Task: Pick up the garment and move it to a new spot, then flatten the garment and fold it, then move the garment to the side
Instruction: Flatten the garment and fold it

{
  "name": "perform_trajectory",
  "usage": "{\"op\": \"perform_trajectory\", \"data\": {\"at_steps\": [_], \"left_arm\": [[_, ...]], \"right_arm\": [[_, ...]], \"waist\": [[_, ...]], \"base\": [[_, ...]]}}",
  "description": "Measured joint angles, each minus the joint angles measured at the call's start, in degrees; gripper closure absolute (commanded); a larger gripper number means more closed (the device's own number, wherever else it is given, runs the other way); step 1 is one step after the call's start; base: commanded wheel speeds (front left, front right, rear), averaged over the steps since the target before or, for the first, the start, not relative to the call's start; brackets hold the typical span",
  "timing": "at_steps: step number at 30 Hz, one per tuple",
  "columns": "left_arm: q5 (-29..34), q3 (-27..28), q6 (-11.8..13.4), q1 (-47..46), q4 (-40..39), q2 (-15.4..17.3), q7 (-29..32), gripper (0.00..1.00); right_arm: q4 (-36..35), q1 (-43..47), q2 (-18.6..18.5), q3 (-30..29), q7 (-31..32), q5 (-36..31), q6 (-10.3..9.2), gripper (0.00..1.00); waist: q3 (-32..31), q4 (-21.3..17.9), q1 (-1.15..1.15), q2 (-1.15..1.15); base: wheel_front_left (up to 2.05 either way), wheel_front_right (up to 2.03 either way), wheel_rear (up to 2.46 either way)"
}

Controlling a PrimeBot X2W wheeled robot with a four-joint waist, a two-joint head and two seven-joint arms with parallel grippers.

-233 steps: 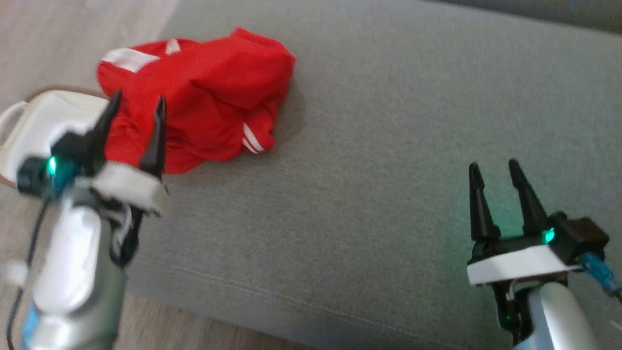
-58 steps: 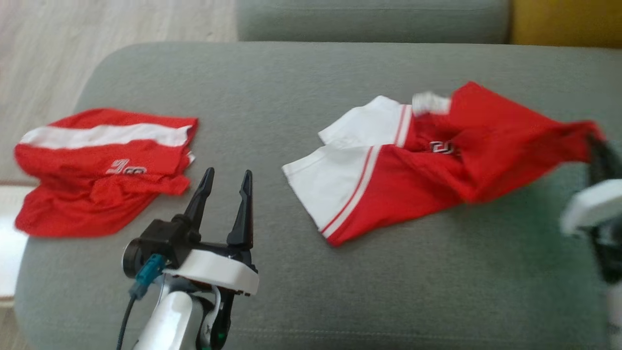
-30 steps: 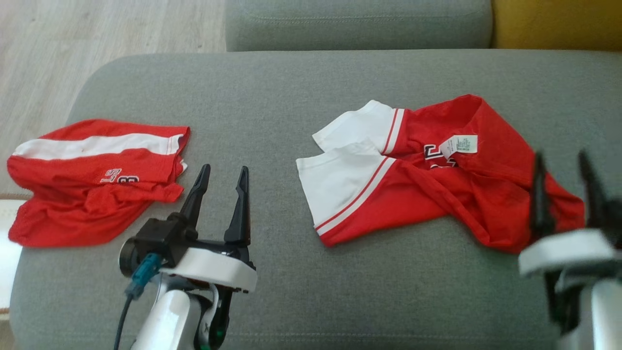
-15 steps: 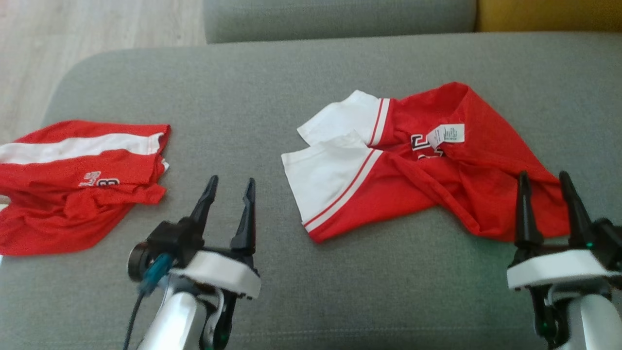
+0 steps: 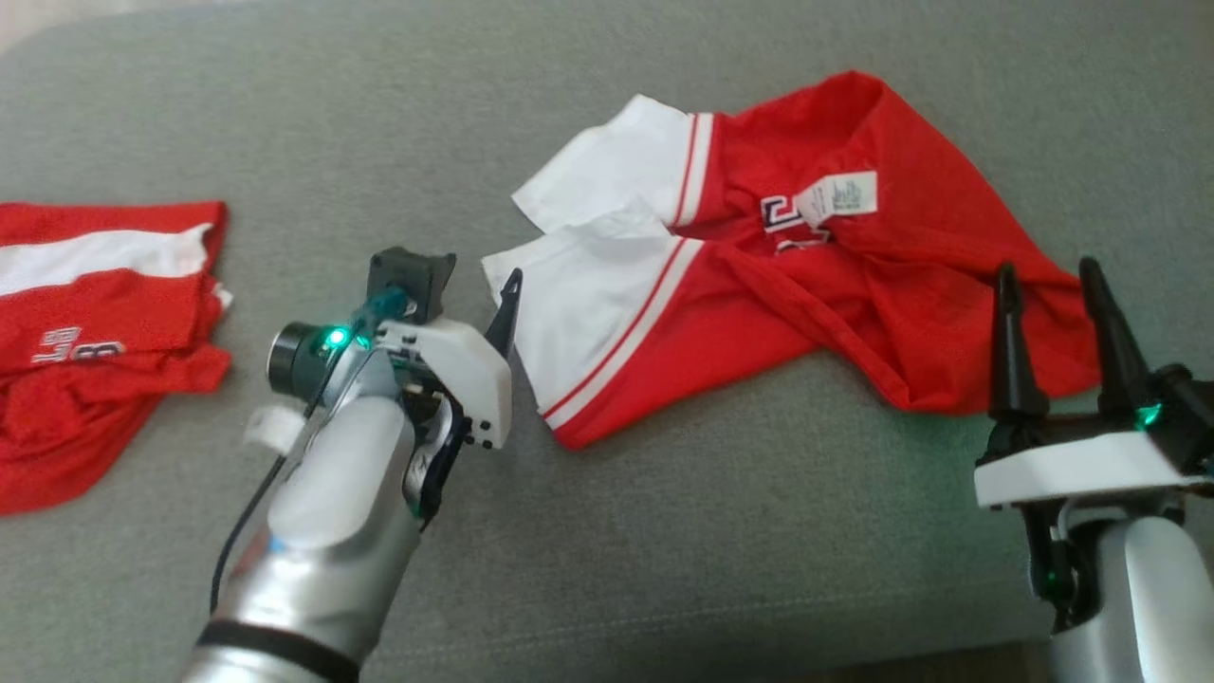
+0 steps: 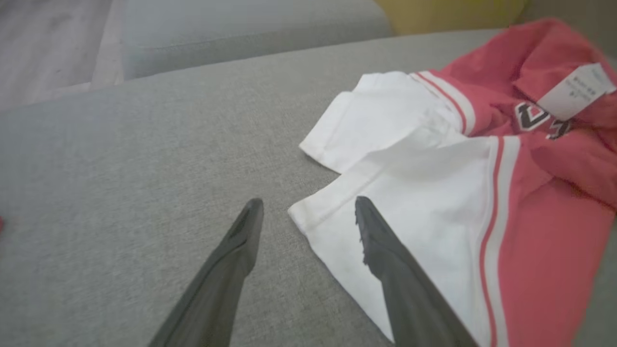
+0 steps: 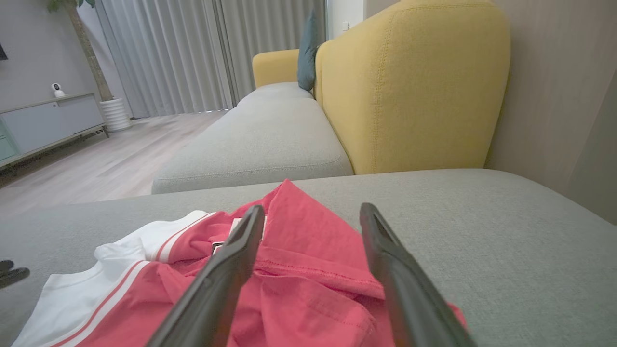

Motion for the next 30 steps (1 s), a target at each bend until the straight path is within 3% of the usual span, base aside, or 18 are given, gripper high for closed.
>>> {"op": "perform_trajectory", "data": {"at_steps": [15, 16, 17, 18, 21, 30], "left_arm": [[-2.25, -2.65, 0.40, -6.78, 13.69, -0.35, -2.60, 0.00], [-2.74, -2.80, -0.05, -7.06, 14.18, -0.36, -2.80, 0.33], [-3.50, -2.88, -0.47, -7.30, 14.54, -0.36, -3.08, 0.76], [-4.44, -3.05, -1.15, -7.47, 14.72, -0.35, -3.23, 1.00], [-7.20, -4.19, -2.71, -7.46, 15.27, -0.43, -4.21, 1.00], [-8.76, -4.94, -1.25, -7.43, 14.15, -0.43, -11.16, 1.00]], "right_arm": [[0.13, -0.64, 0.00, 0.02, -0.49, 0.10, 0.00, 0.00], [0.26, -0.64, 0.00, -0.01, -0.60, 0.10, 0.00, 0.00], [0.36, -0.64, 0.00, -0.04, -0.60, 0.10, 0.00, 0.00], [0.46, -0.64, 0.00, -0.07, -0.60, 0.10, 0.00, 0.00], [0.77, -0.64, 0.00, -0.31, -0.60, 0.09, 0.00, 0.00], [3.80, -0.61, 0.00, -3.98, 0.57, 0.08, 0.00, 0.00]], "waist": [[2.42, -2.93, 0.00, 0.00], [2.42, -2.95, 0.00, 0.00], [2.43, -2.96, 0.00, 0.00], [2.43, -2.96, 0.00, 0.00], [2.40, -2.81, 0.00, 0.00], [0.91, -1.30, 0.00, 0.00]], "base": [[0.00, 0.00, 0.00], [0.00, 0.00, 0.00], [0.00, 0.00, 0.00], [0.00, 0.00, 0.00], [0.00, 0.00, 0.00], [0.00, 0.00, 0.00]]}}
